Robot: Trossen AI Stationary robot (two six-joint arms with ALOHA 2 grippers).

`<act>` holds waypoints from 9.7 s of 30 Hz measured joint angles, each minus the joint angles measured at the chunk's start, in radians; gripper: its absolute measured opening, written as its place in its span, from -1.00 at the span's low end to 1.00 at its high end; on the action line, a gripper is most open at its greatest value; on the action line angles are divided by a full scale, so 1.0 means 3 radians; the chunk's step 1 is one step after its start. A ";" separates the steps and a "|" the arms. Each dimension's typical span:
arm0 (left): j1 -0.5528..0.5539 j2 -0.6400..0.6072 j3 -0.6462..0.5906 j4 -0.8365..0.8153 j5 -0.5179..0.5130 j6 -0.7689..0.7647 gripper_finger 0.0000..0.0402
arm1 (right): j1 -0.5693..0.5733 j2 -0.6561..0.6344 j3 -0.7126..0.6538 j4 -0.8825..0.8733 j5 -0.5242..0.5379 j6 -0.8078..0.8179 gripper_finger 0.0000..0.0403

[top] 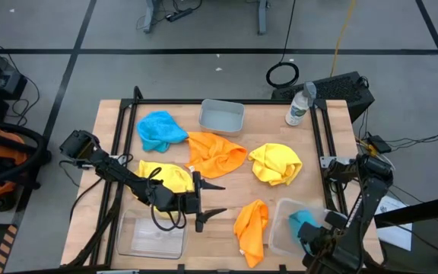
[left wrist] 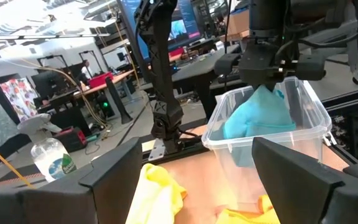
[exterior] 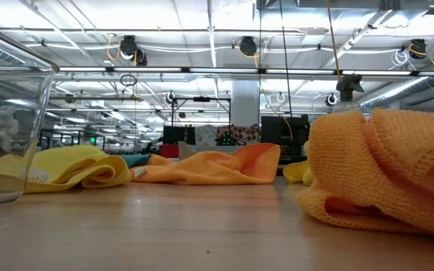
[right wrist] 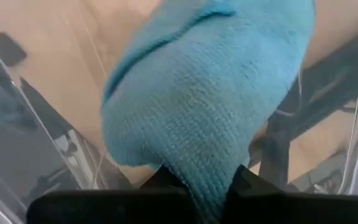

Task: Sort microfiber towel by color & place in baskets
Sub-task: Put the bottom blue microfiber cloth into the right transparent bin, then put the blue microfiber cloth into the right transparent bin

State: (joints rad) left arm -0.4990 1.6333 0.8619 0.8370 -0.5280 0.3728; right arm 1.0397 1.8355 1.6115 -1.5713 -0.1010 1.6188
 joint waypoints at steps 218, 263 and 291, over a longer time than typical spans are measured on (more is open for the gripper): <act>-0.0342 -0.0814 -0.0005 -0.2640 -0.1754 0.1503 -0.93 | -0.1519 0.0378 0.0058 0.3953 0.4158 -0.3167 0.56; -0.0813 -0.0814 -0.0006 -0.2393 -0.1658 0.0288 0.43 | -0.1249 -0.0145 0.0058 0.2753 0.3320 -0.3415 -0.98; -0.0413 -0.0814 -0.0006 -0.2383 -0.1290 0.0167 0.43 | 0.0034 -0.0709 0.0060 0.0035 0.1109 0.0265 -0.98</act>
State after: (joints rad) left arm -0.6228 1.3891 0.8600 0.1223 -0.9152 0.4228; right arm 1.0499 1.6229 1.6295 -1.5607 0.2316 1.6983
